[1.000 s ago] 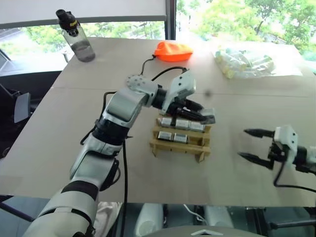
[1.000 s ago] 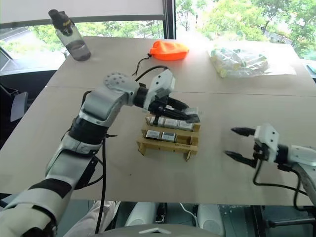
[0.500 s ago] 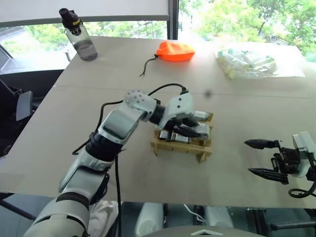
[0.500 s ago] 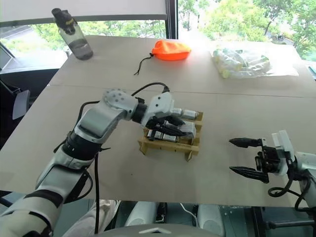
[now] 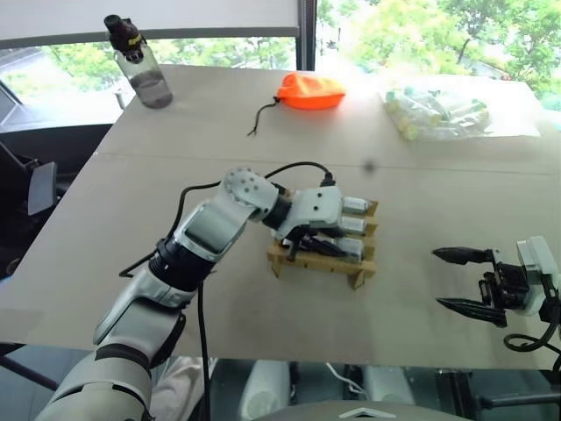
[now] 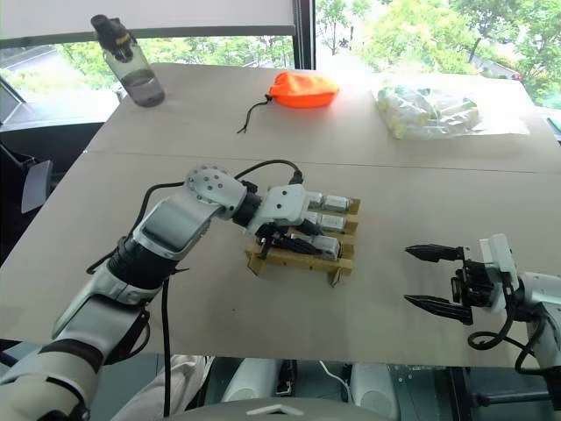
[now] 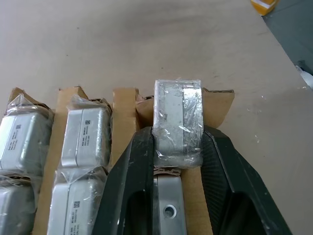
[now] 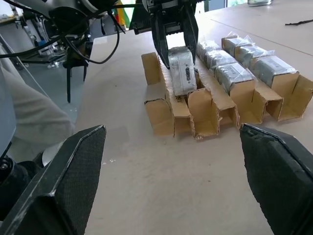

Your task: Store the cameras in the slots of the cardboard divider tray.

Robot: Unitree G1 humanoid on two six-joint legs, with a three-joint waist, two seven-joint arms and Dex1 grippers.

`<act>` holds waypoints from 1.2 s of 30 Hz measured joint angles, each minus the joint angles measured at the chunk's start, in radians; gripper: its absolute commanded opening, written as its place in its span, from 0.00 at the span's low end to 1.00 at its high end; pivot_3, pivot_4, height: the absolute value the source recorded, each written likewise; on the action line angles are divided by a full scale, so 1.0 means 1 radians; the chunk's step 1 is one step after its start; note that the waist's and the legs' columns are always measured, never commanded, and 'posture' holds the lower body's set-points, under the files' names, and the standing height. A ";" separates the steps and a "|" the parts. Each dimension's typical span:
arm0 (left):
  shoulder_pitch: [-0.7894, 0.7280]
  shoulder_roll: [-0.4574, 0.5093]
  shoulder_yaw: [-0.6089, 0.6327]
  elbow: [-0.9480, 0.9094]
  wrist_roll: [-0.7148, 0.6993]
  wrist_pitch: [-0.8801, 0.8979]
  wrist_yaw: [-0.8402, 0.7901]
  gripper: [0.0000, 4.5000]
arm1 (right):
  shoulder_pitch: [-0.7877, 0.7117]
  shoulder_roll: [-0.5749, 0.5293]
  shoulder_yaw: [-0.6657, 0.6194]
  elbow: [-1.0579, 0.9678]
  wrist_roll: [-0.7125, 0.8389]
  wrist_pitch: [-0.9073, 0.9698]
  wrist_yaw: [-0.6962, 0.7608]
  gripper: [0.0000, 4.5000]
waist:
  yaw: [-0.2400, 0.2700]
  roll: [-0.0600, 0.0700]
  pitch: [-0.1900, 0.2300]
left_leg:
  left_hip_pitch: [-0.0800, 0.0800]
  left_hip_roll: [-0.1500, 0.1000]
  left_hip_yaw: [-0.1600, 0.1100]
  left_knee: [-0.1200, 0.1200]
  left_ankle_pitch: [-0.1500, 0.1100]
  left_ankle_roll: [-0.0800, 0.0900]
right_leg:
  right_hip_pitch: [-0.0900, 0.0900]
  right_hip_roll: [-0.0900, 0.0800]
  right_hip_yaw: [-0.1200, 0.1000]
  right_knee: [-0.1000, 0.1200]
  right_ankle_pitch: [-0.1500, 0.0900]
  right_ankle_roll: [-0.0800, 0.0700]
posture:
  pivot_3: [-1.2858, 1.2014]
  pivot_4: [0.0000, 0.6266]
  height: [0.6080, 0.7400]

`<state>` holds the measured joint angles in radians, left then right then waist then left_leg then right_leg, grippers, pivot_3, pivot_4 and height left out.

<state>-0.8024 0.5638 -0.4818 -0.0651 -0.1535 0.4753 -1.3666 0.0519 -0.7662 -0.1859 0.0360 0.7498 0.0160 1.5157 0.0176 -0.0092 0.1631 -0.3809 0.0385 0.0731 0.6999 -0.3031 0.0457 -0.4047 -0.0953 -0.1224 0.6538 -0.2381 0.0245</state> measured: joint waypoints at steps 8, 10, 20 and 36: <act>-0.024 -0.046 -0.043 0.068 0.051 0.035 0.038 0.17 | 0.001 0.016 -0.009 -0.016 -0.019 0.004 -0.001 0.96 | 0.000 0.000 0.000 | 0.000 0.000 0.000 0.000 0.000 0.000 | 0.000 0.000 0.000 0.000 0.000 0.000 | 0.52 0.24 0.89; -0.031 -0.046 -0.049 0.079 0.056 0.039 0.035 0.17 | 0.000 0.019 -0.009 -0.016 -0.022 0.004 -0.001 0.96 | -0.001 0.000 0.000 | 0.000 0.000 0.000 0.000 0.000 0.000 | 0.000 0.000 0.000 0.000 0.000 0.000 | 0.52 0.24 0.89; -0.040 -0.069 -0.028 0.063 0.022 0.082 0.037 0.95 | 0.001 0.030 -0.011 -0.009 -0.039 -0.002 0.000 0.96 | 0.001 0.000 0.000 | 0.000 0.000 0.000 0.000 0.000 0.000 | 0.000 0.000 0.000 0.000 0.000 0.000 | 0.52 0.24 0.89; 0.241 0.055 0.535 -0.145 -0.305 0.220 0.172 0.99 | 0.010 0.051 -0.040 0.083 -0.060 -0.047 0.004 0.96 | -0.011 0.002 -0.001 | 0.002 0.001 0.001 -0.002 0.000 0.000 | 0.000 -0.001 0.002 0.001 0.000 0.000 | 0.52 0.24 0.89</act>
<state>-0.5610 0.6185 0.0532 -0.2106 -0.4588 0.6954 -1.1946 0.0621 -0.7152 -0.2259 0.1191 0.6895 -0.0311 1.5198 0.0061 -0.0075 0.1626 -0.3792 0.0396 0.0742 0.6984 -0.3031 0.0455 -0.4048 -0.0960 -0.1200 0.6546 -0.2381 0.0244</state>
